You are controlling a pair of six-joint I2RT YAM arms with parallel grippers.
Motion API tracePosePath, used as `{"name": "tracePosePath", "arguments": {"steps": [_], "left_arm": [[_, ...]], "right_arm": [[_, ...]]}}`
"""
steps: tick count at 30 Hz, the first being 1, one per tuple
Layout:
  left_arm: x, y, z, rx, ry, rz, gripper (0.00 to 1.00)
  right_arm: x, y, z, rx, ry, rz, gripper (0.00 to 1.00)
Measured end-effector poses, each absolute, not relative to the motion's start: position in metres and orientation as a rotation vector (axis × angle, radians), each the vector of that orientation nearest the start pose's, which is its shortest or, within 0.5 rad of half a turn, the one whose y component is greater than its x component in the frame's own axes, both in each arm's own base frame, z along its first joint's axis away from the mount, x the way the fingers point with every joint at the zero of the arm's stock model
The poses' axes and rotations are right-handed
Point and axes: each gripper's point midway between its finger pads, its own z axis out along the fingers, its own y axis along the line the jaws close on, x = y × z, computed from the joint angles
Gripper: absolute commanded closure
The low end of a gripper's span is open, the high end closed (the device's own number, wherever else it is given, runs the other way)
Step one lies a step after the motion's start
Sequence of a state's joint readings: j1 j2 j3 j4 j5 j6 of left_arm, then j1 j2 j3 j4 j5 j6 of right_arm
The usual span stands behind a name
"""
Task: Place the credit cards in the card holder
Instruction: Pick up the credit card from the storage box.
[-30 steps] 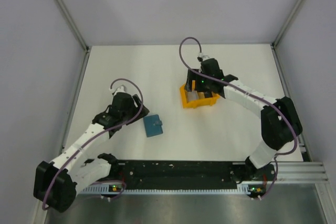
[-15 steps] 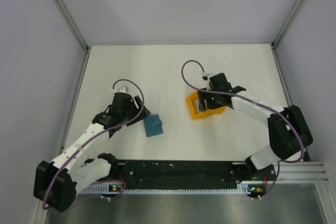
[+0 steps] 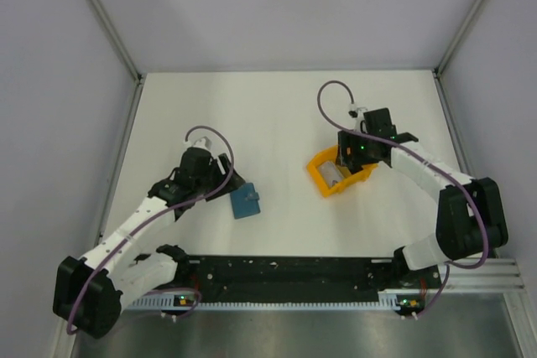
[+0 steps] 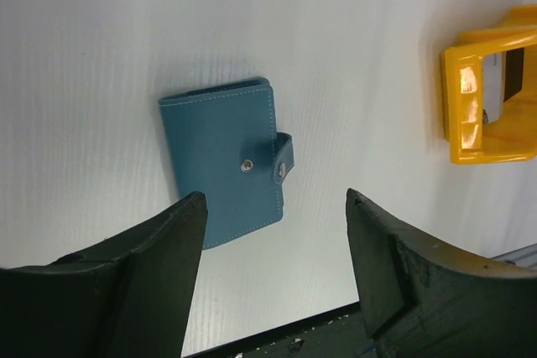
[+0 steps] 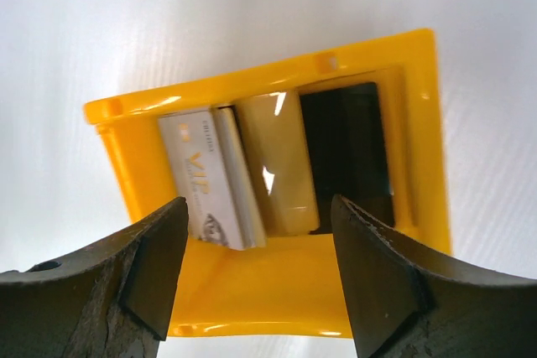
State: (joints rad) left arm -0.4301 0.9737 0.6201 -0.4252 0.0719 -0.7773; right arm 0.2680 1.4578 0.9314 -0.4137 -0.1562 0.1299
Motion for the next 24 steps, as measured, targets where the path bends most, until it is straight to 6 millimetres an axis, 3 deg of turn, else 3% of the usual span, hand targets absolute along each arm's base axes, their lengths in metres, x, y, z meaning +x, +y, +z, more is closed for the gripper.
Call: {"name": "tracePosePath", "arguments": {"steps": [7,14,17,22,24], "left_arm": [[0.236,-0.185,0.116,-0.279,2.43,-0.709,0.29],[0.246,-0.234,0.138,-0.159,2.397,-0.806,0.3],[0.247,-0.25,0.136,-0.128,2.407,-0.827,0.3],[0.245,-0.256,0.127,-0.116,2.436,-0.823,0.3],[0.245,-0.256,0.127,-0.117,2.435,-0.824,0.3]], "right_arm": [[0.312,0.158,0.071,-0.287,2.551,0.474,0.32],[0.311,0.149,0.043,-0.306,2.623,0.349,0.32],[0.313,0.147,0.037,-0.339,2.615,0.232,0.33],[0.313,0.15,0.037,-0.373,2.582,0.109,0.48],[0.315,0.148,0.038,-0.368,2.572,0.08,0.6]]}}
